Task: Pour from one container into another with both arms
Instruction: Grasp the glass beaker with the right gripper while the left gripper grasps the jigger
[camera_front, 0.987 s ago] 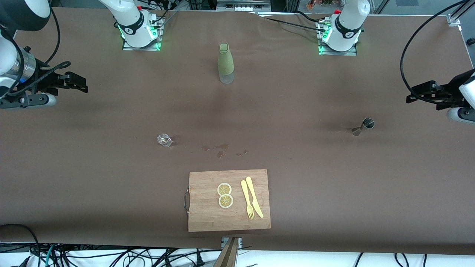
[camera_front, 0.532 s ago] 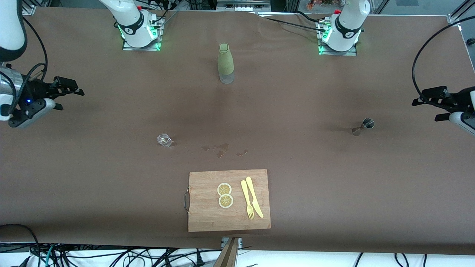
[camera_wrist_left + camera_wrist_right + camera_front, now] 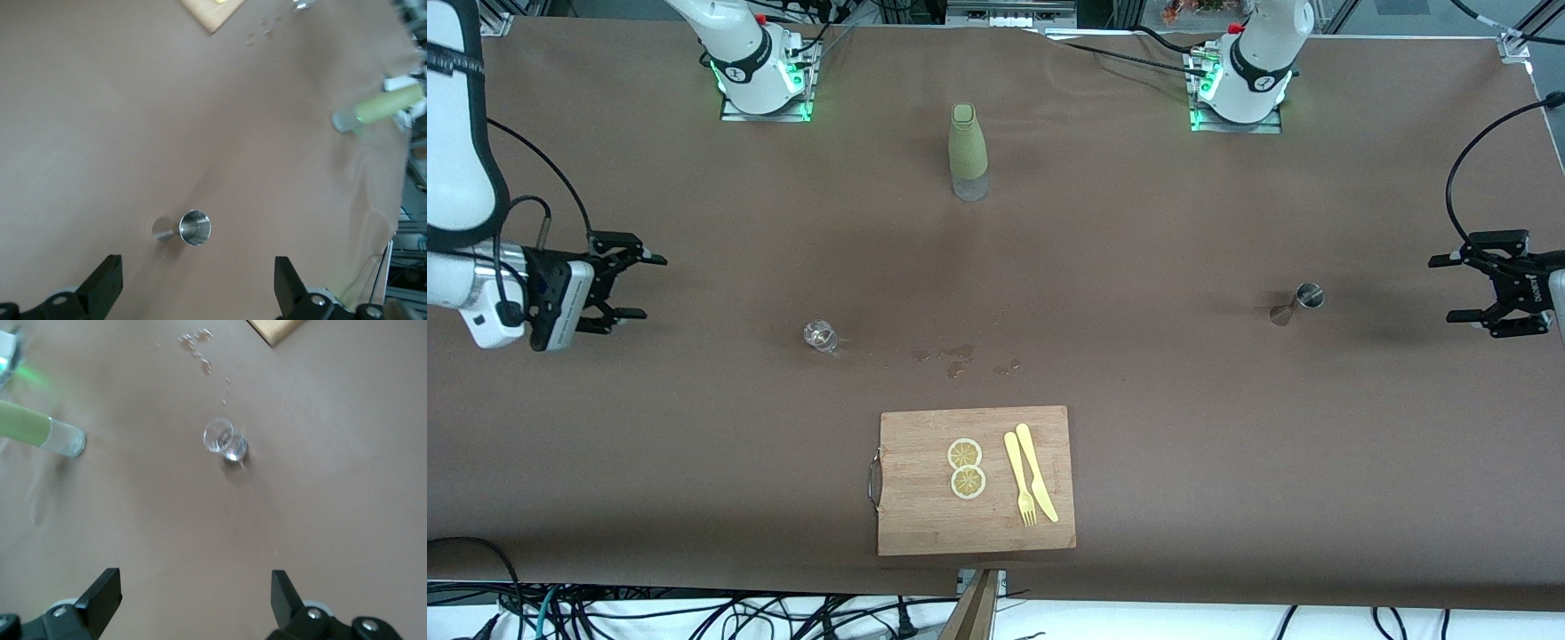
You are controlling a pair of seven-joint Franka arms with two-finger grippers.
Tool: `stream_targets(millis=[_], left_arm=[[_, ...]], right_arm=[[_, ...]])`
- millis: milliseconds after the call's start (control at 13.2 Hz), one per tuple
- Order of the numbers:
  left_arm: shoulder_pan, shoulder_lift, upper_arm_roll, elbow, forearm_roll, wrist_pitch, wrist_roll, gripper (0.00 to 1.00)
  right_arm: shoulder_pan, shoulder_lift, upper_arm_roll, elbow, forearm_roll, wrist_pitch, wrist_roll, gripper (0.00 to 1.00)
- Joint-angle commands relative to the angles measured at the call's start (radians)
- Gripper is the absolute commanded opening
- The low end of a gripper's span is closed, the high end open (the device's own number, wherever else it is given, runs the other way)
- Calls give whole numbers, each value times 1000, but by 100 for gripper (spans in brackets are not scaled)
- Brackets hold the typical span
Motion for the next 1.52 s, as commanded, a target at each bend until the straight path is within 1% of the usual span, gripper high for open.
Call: stream_targets(millis=[0, 76, 152, 304, 380, 608, 684, 835, 987, 1139, 1367, 1443], left_arm=[[68, 133, -5, -9, -138, -33, 269, 100], [84, 182, 2, -18, -184, -36, 355, 100], [94, 216, 10, -23, -216, -47, 427, 100], [116, 265, 12, -40, -271, -51, 565, 100], [128, 292, 12, -52, -303, -51, 637, 100], [150, 371, 12, -75, -393, -50, 896, 100], [151, 391, 12, -80, -409, -50, 966, 100], [154, 429, 12, -96, -426, -48, 1058, 100], [156, 438, 12, -147, -439, -50, 1158, 100], [156, 438, 12, -182, -452, -47, 1236, 100], [150, 443, 7, -230, -480, -42, 1314, 100], [147, 449, 4, -235, -482, -41, 1330, 100]], right_arm=[[-19, 73, 2, -7, 120, 15, -263, 100], [-24, 106, 4, -15, 160, 18, -378, 100], [-32, 138, 4, -35, 224, 15, -472, 100], [-36, 184, 4, -70, 334, 21, -615, 100], [-36, 222, 4, -72, 385, 24, -700, 100], [-27, 359, 8, -82, 577, 15, -975, 100], [-24, 386, 16, -84, 617, 12, -1024, 100], [-10, 435, 46, -81, 670, 22, -1095, 100], [16, 482, 50, -76, 767, 22, -1151, 100], [43, 509, 50, -72, 836, 24, -1181, 100], [91, 517, 48, -70, 904, 29, -1183, 100], [94, 519, 48, -70, 904, 35, -1183, 100]])
